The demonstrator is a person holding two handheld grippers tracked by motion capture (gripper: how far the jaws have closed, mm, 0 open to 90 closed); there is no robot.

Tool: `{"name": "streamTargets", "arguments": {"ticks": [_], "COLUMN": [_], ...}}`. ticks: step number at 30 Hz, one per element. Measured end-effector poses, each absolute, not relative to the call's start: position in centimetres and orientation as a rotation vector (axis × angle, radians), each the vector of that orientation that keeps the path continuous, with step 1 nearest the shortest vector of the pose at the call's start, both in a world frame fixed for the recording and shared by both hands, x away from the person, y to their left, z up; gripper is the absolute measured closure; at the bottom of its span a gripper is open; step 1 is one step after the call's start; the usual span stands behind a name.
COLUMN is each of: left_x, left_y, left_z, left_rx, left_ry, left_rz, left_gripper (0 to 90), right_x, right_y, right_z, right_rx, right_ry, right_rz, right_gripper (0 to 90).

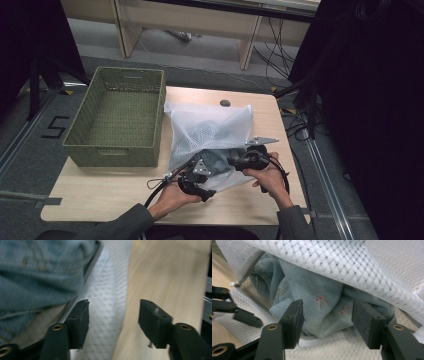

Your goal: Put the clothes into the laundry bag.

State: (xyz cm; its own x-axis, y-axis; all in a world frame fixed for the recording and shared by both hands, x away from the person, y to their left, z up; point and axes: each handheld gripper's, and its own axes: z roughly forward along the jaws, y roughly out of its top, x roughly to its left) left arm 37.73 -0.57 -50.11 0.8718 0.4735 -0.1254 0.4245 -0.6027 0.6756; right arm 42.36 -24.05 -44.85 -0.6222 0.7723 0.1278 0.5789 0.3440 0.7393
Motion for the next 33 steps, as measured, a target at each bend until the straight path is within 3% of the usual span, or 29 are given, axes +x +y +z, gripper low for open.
{"name": "streamTargets", "arguments": {"ticks": [4,7,13,17,20,23,25,29,31,33], "left_x": [37.8,37.6,36.5,36.0,35.9,36.0,35.8,36.0,36.2,36.4], "left_y": [-0.2,0.1,0.4,0.4,0.5,0.7,0.4,0.3,-0.2,-0.3], "left_z": [-50.5,-50.7,-50.7,-50.9,-50.9,-50.7,-50.7,-50.4,-50.9,-51.1], "left_rx": [2.325,2.313,2.309,2.258,2.264,2.303,2.269,2.348,2.298,2.297], "left_ry": [0.671,0.672,0.656,0.694,0.692,0.660,0.659,0.574,0.650,0.611], "left_rz": [0.065,0.082,0.043,0.013,0.008,0.033,0.042,0.167,0.169,0.219], "left_gripper": [73.8,85.4,88.7,88.9,88.9,86.7,74.9,50.1,41.5,46.7], "right_x": [42.3,42.2,41.5,42.1,42.4,42.6,42.7,42.9,43.0,42.9], "right_y": [-23.3,-22.7,-21.0,-19.1,-17.4,-16.4,-16.1,-16.9,-17.2,-17.4], "right_z": [-45.2,-45.3,-45.3,-47.0,-48.6,-49.4,-49.2,-49.0,-48.9,-48.8], "right_rx": [1.176,1.166,1.101,1.113,1.116,1.042,1.048,1.108,1.121,1.105], "right_ry": [2.371,2.396,2.498,2.518,2.551,2.537,2.517,2.534,2.532,2.523], "right_rz": [1.155,1.146,1.145,1.077,0.967,0.845,0.866,0.912,0.939,0.963], "right_gripper": [45.0,45.5,44.0,43.4,48.7,62.0,67.4,68.6,68.6,68.6]}}
